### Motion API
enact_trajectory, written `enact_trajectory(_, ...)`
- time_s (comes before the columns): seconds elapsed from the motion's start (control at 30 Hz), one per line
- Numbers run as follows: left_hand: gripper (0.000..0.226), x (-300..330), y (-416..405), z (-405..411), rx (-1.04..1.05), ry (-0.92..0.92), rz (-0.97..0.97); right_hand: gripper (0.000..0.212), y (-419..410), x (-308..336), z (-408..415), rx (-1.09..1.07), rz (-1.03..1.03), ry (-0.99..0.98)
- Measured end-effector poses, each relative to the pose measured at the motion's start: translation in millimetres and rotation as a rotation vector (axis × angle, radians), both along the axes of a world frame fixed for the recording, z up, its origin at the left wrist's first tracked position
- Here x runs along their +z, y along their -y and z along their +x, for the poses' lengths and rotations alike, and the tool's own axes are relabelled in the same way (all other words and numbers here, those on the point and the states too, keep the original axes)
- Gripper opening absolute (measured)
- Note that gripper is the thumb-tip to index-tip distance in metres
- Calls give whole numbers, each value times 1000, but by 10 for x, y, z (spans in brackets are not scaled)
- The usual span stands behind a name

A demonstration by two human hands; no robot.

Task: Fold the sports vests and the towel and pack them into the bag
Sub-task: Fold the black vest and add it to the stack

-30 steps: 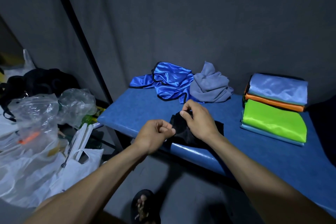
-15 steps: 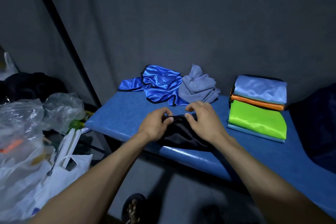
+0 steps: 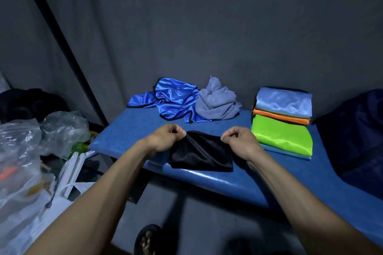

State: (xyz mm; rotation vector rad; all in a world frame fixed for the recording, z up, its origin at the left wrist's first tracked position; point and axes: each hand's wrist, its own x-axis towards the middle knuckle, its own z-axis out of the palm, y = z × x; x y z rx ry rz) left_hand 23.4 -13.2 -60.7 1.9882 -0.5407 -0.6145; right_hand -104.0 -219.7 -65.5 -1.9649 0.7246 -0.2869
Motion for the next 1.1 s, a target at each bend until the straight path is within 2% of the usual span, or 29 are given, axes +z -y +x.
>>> enact_trajectory(0.07,16,38,-27,47,-65,127,34,13,-23,-10,35,18,-33,34)
enact_trajectory(0.13,13,47,-49,64,-103,173,49,15,-32,-39,64,48,-61,25)
enact_trajectory(0.23,8,22,-104,91,-131,371,153,7,-26,-58,94,92,-117,12)
enact_trajectory(0.4,15,-4,-41,44,-73,638,285,9,-44,-32,117,118,-241,-40)
enact_trajectory(0.5,25,2,21,7,-47,669,294,11,-38,-14,148,111,-240,-48)
enact_trajectory(0.73,13,-27,72,54,4,579,354,13,-118,-58,226,79,-157,-13)
enact_trajectory(0.87,21,-34,117,68,94,445,280,13,-147,-104,236,65,-164,8)
enact_trajectory(0.93,19,-33,124,96,171,254,121,15,-161,-142,248,48,-166,27)
enact_trajectory(1.03,19,12,95,125,244,-156,-131,13,-167,-206,264,22,-148,61)
enact_trajectory(1.1,21,56,100,134,245,-301,-204,12,-170,-241,276,14,-120,86)
